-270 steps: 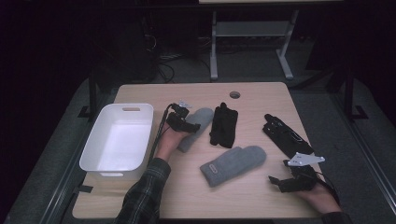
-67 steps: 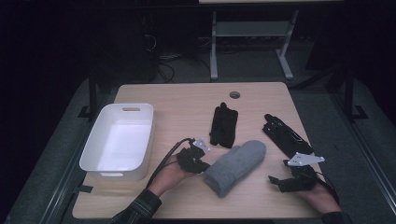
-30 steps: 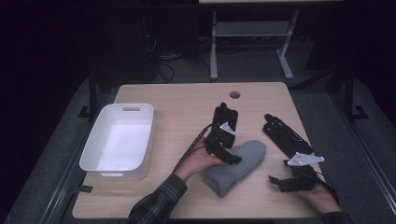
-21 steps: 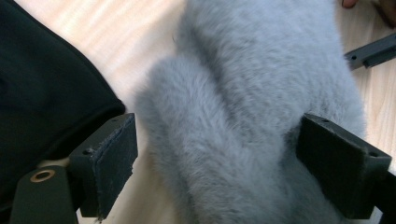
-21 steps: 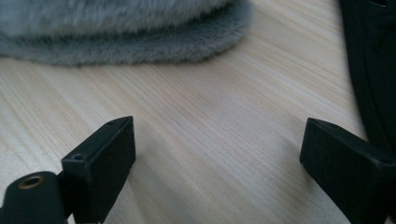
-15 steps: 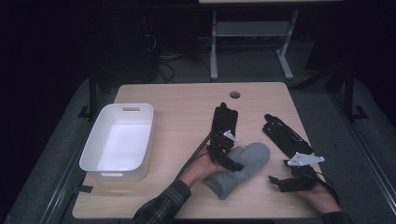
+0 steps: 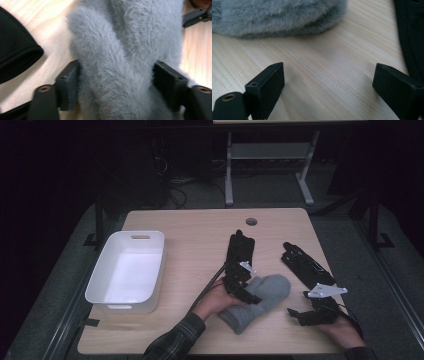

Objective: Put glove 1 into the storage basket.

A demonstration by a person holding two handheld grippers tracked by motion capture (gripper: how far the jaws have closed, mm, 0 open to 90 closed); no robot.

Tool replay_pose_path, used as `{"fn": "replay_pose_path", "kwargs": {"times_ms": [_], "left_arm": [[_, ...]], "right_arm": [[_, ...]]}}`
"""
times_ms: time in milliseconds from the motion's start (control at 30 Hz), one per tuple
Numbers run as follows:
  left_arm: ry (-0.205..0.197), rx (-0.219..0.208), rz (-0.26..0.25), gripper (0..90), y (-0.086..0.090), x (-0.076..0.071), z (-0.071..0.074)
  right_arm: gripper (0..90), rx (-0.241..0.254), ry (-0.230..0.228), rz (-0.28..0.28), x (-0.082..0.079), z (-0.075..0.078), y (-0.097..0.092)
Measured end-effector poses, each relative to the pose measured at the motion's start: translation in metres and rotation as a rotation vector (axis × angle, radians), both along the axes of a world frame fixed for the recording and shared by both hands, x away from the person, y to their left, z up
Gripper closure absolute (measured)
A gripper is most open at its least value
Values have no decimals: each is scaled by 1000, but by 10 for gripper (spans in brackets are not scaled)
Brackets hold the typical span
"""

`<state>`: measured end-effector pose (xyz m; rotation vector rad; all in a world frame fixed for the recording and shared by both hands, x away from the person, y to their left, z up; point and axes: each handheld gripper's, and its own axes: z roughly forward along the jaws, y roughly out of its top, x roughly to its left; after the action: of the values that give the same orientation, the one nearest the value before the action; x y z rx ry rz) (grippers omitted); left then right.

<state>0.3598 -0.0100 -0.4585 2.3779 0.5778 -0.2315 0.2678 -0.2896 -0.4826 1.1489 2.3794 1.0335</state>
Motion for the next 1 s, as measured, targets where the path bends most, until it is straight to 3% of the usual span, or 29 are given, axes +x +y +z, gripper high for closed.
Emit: {"fn": "replay_pose_path", "kwargs": {"times_ms": [200, 400, 667, 1000], "left_arm": [[36, 0, -39, 521, -1, 0, 0], [30, 14, -68, 646, -4, -3, 4], [3, 27, -65, 680, -5, -7, 13], [-9, 7, -64, 682, 2, -7, 29]], "right_arm": [[103, -1, -2, 0, 0, 0, 0], [103, -1, -5, 4, 0, 0, 0], [103, 0, -4, 3, 0, 0, 0], [103, 0, -3, 3, 0, 0, 0]]}}
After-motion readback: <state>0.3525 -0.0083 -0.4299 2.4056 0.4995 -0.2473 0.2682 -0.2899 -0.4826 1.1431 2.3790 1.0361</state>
